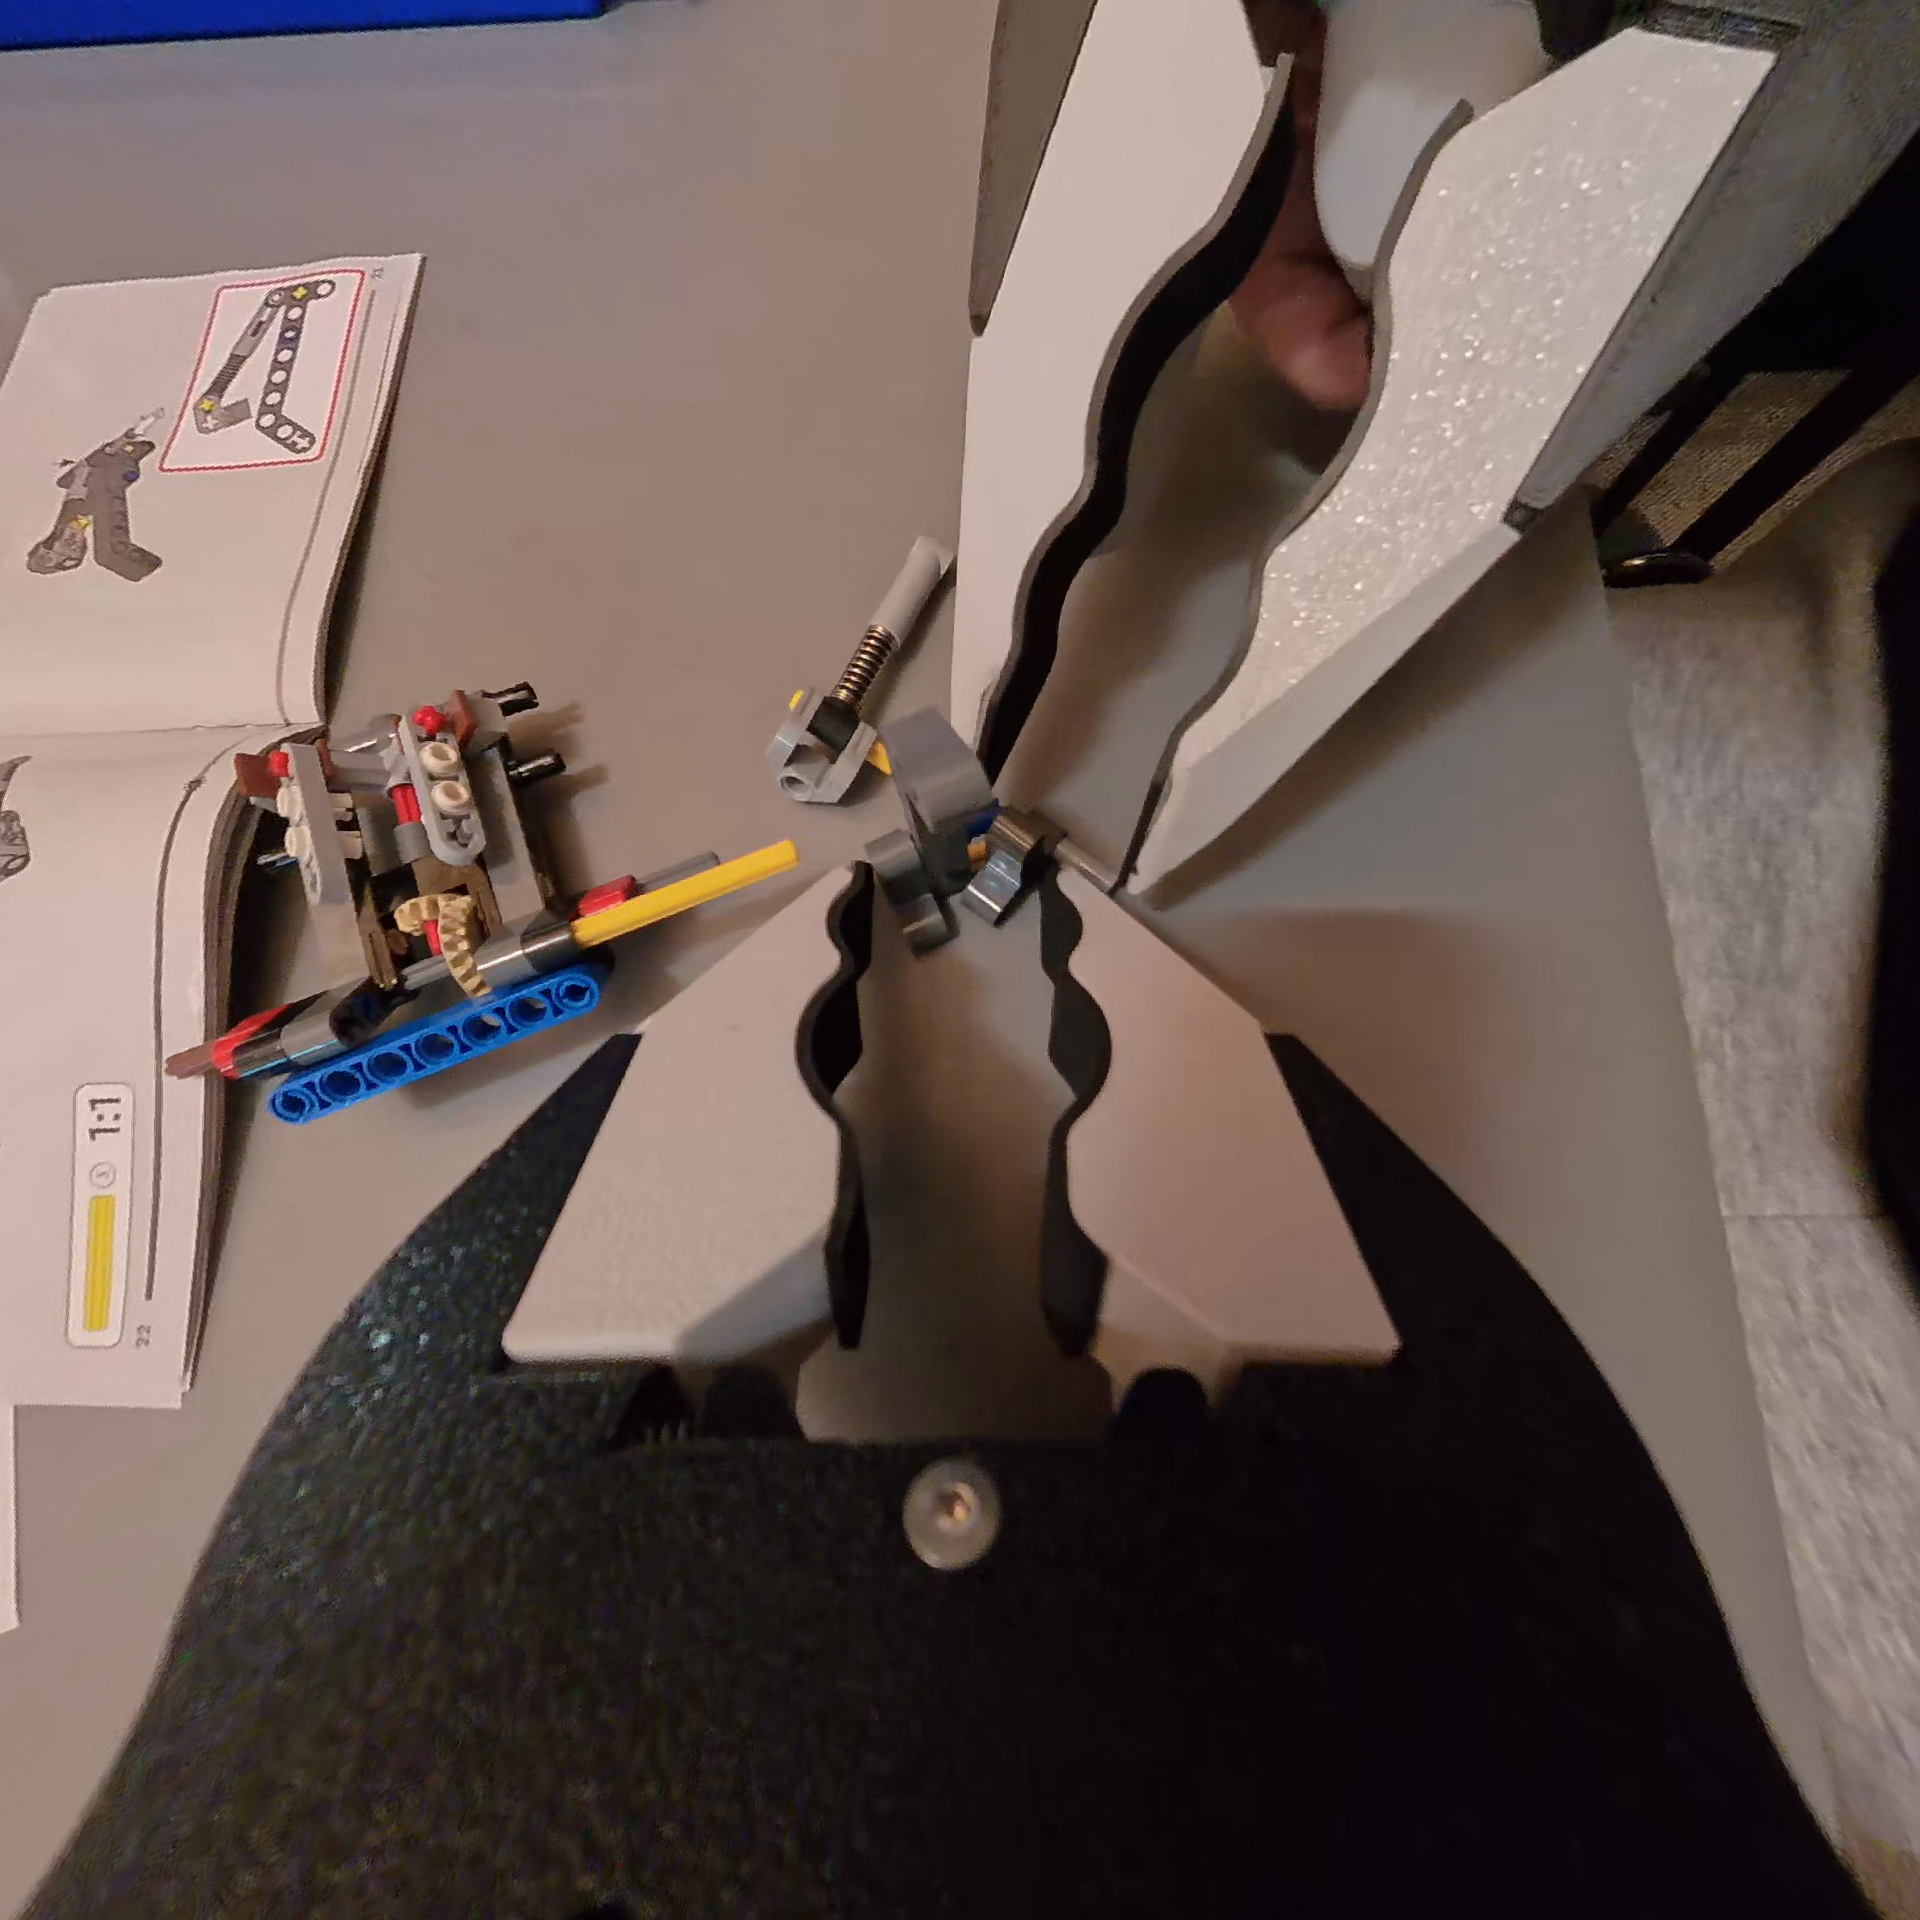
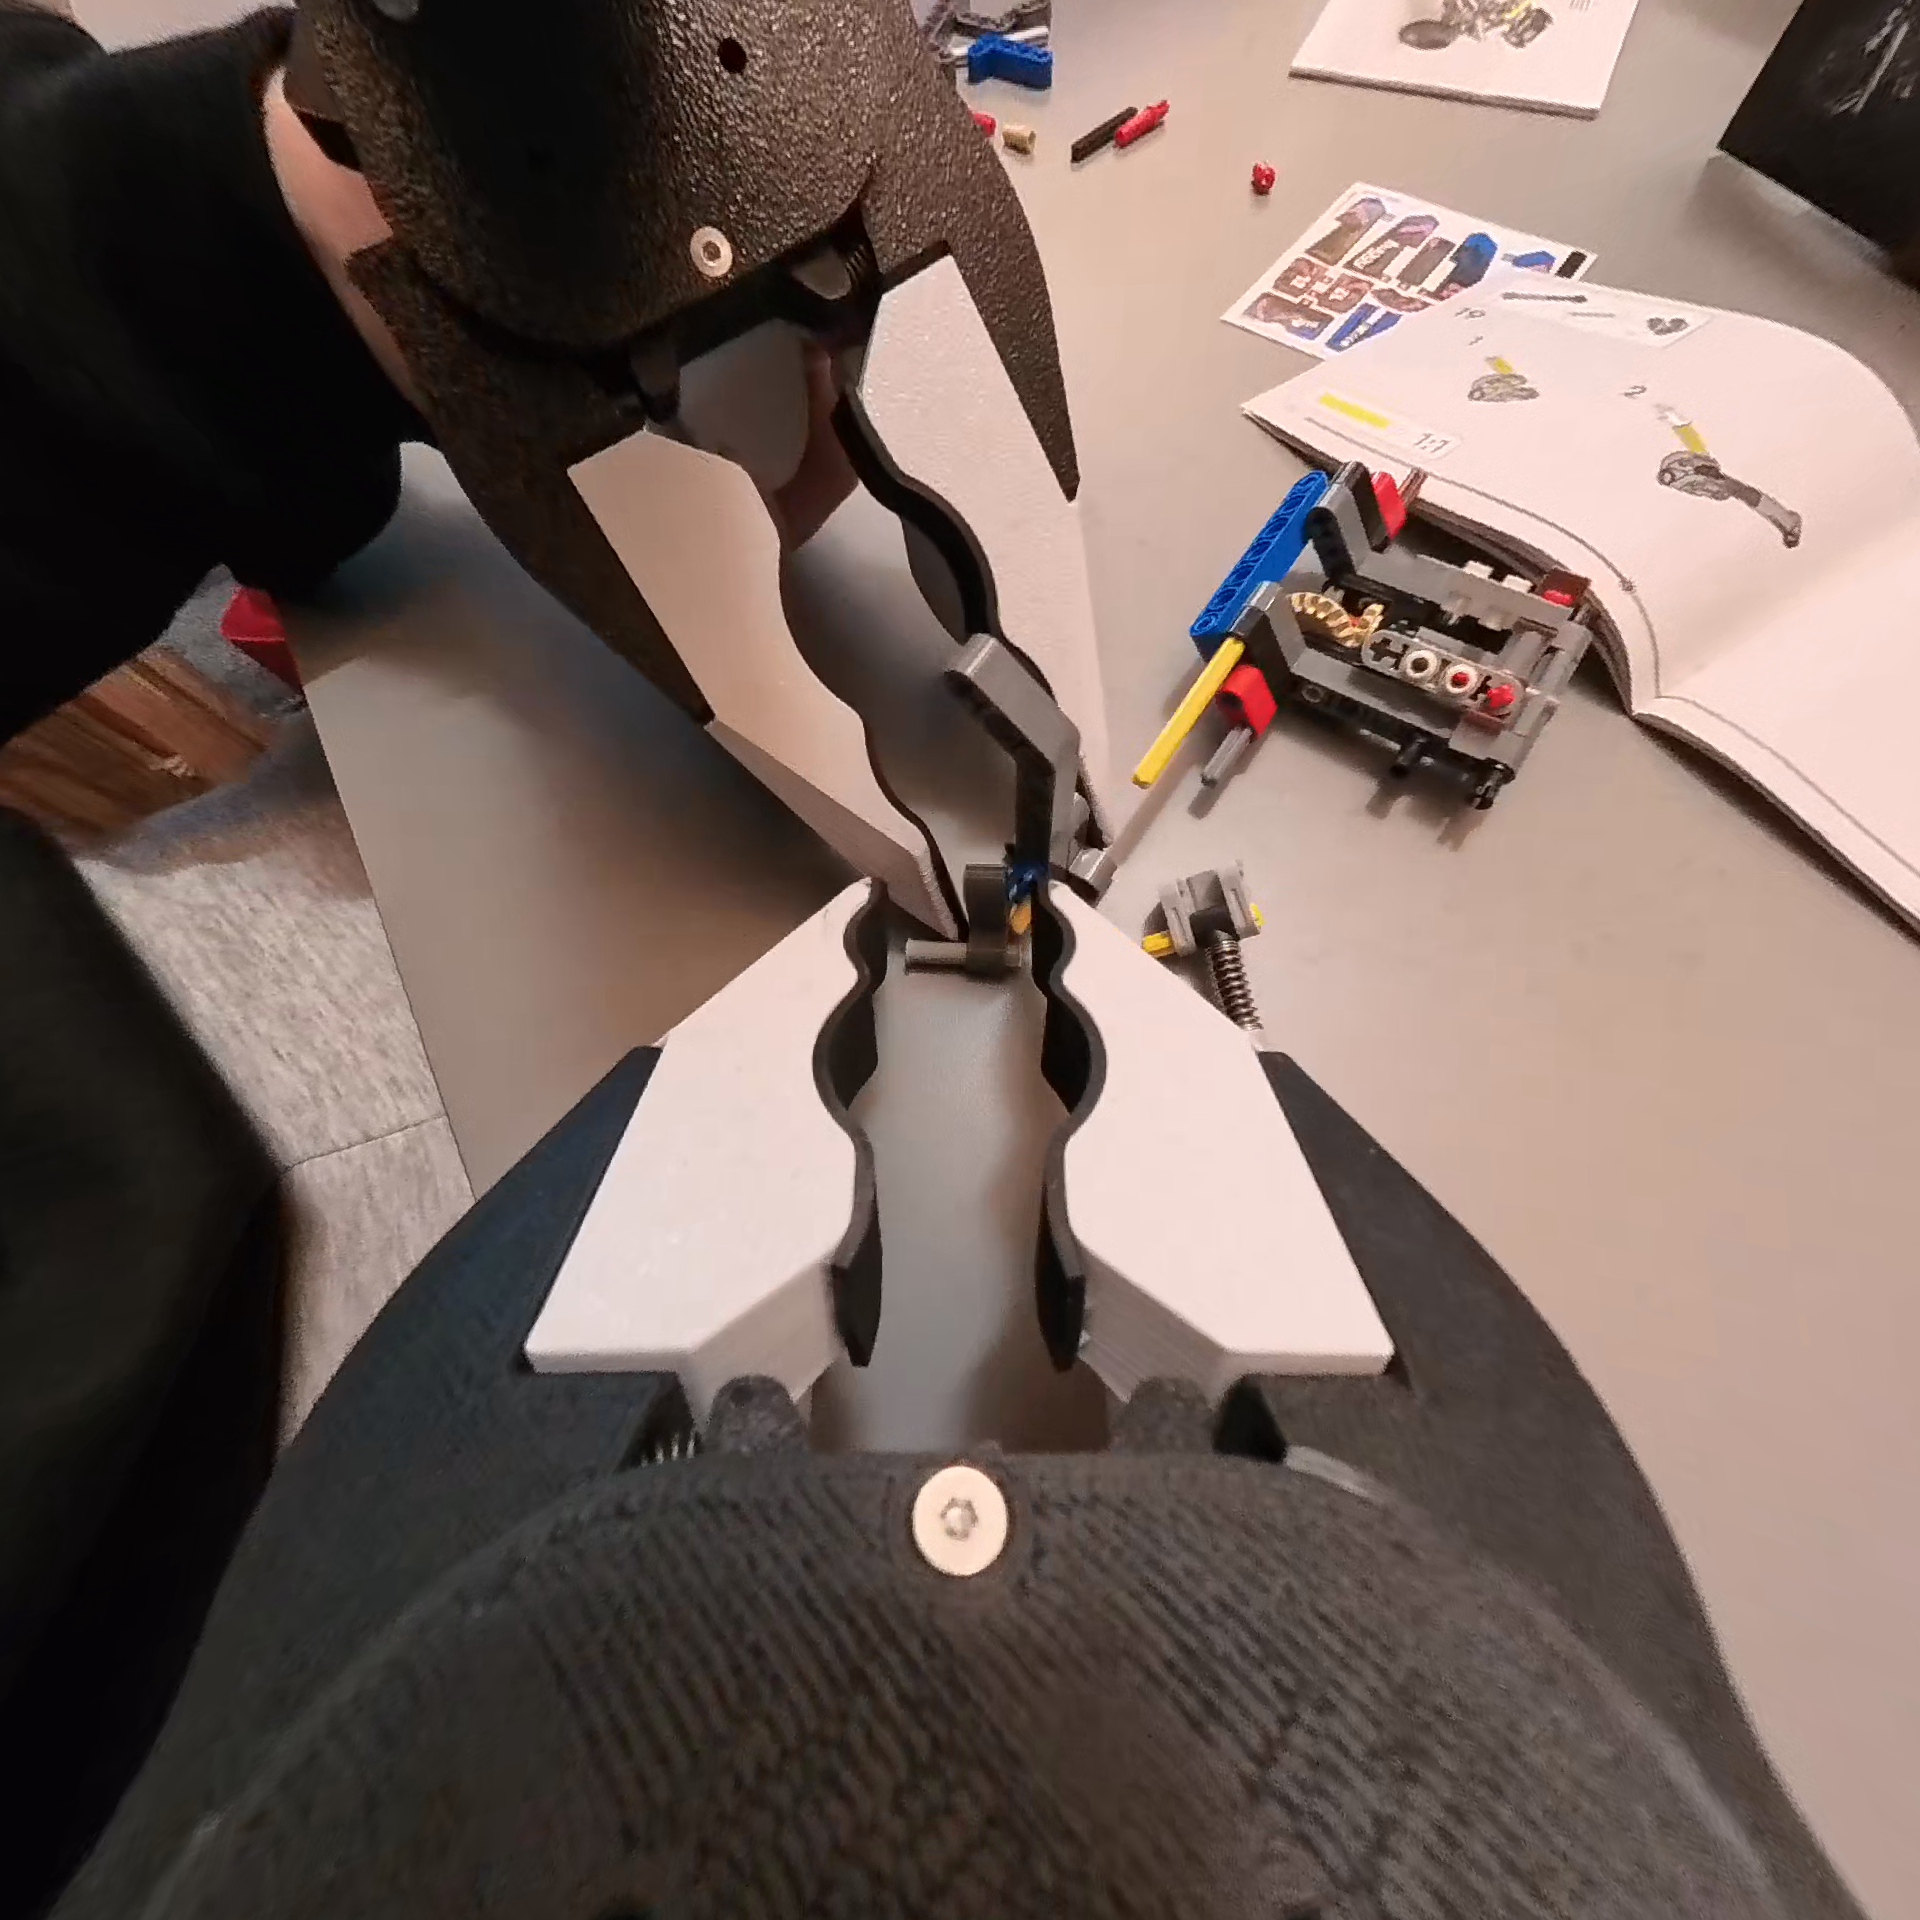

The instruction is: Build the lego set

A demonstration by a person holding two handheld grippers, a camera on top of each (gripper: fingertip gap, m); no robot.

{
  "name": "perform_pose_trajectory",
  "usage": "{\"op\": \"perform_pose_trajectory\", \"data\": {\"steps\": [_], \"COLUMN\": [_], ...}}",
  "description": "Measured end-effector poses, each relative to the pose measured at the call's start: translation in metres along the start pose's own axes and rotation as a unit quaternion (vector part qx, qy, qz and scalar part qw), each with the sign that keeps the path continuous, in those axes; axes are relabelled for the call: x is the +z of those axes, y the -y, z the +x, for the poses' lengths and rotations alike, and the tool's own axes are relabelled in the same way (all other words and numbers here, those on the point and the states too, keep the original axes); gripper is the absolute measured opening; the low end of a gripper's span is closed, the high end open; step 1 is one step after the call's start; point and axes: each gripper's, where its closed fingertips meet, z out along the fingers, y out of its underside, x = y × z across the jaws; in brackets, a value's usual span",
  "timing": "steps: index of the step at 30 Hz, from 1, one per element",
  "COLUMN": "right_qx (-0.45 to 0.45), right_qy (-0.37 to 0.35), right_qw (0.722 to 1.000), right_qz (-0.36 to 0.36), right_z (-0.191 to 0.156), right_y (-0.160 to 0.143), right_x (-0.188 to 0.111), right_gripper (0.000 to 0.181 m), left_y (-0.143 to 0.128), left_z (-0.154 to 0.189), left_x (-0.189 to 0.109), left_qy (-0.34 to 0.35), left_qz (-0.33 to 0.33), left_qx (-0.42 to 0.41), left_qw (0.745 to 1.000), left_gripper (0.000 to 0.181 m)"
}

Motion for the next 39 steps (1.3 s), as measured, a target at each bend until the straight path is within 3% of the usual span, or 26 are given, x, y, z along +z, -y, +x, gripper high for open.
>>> {"op": "perform_pose_trajectory", "data": {"steps": [14, 33, 36, 39], "right_qx": [-0.003, -0.024, -0.065, -0.182], "right_qy": [0.016, 0.072, 0.075, 0.076], "right_qw": [1.000, 0.996, 0.994, 0.979], "right_qz": [-0.015, -0.036, -0.048, -0.042], "right_z": [-0.001, -0.003, 0.009, 0.027], "right_y": [-0.005, -0.010, -0.009, -0.001], "right_x": [0.001, -0.003, -0.017, -0.025], "right_gripper": [0.017, 0.028, 0.026, 0.026], "left_y": [0.001, 0.001, 0.000, -0.005], "left_z": [-0.002, -0.003, -0.002, -0.004], "left_x": [0.000, 0.000, -0.002, -0.007], "left_qy": [0.004, 0.007, 0.005, 0.013], "left_qz": [0.000, 0.002, 0.002, -0.005], "left_qx": [-0.004, 0.008, 0.010, 0.010], "left_qw": [1.000, 1.000, 1.000, 1.000], "left_gripper": [0.029, 0.029, 0.030, 0.036]}}
